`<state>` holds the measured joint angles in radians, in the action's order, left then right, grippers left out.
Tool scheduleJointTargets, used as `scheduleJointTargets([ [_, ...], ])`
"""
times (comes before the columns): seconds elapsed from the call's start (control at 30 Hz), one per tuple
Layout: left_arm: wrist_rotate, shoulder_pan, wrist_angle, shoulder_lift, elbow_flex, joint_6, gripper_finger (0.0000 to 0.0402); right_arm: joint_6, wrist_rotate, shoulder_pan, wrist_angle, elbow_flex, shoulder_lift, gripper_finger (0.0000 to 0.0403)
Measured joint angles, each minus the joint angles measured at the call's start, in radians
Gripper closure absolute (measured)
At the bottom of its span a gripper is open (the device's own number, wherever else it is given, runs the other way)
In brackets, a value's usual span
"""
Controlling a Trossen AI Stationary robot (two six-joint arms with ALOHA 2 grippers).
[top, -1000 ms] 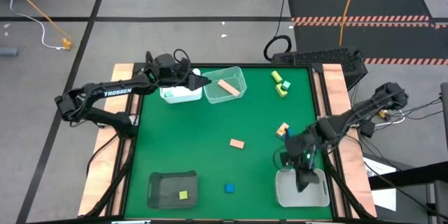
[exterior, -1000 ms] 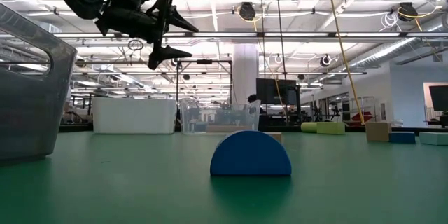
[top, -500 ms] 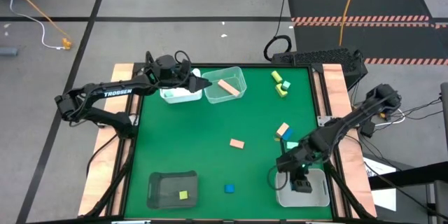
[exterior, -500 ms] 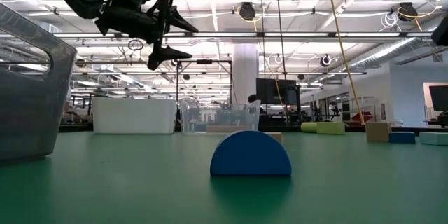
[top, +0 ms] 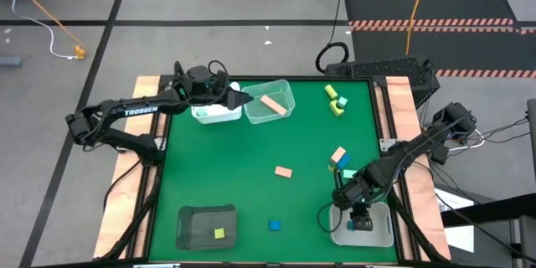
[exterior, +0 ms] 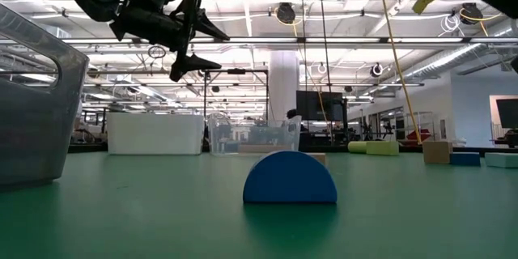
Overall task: Sort & place blocks by color
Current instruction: Put the top left blue block into the gray bin, then put the bottom brown block into the transparent bin
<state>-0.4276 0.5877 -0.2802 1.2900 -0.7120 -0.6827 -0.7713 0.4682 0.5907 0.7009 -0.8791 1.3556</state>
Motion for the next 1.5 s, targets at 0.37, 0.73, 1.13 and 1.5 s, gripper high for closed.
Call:
scheduleJointTargets([
  [0.37, 0.004, -0.006, 0.000, 0.000, 0.000, -0.029, 0.0094, 0.060, -0.030, 0.055, -0.058, 0.000, -0.030, 0.0196],
  [0.73, -0.204, -0.239, -0.007, 0.000, 0.000, 0.119, 0.0094, 0.117, -0.295, 0.037, -0.087, 0.001, -0.184, 0.0208],
  [1.13, -0.204, -0.392, 0.073, 0.000, 0.000, 0.173, 0.0094, 0.551, -0.843, -0.269, -0.117, 0.045, -0.179, 0.0209],
  [1.5, -0.204, -0.453, 0.160, -0.009, 0.000, 0.129, 0.0094, 0.528, -0.685, -0.493, -0.839, 0.243, -0.027, 0.0205],
])
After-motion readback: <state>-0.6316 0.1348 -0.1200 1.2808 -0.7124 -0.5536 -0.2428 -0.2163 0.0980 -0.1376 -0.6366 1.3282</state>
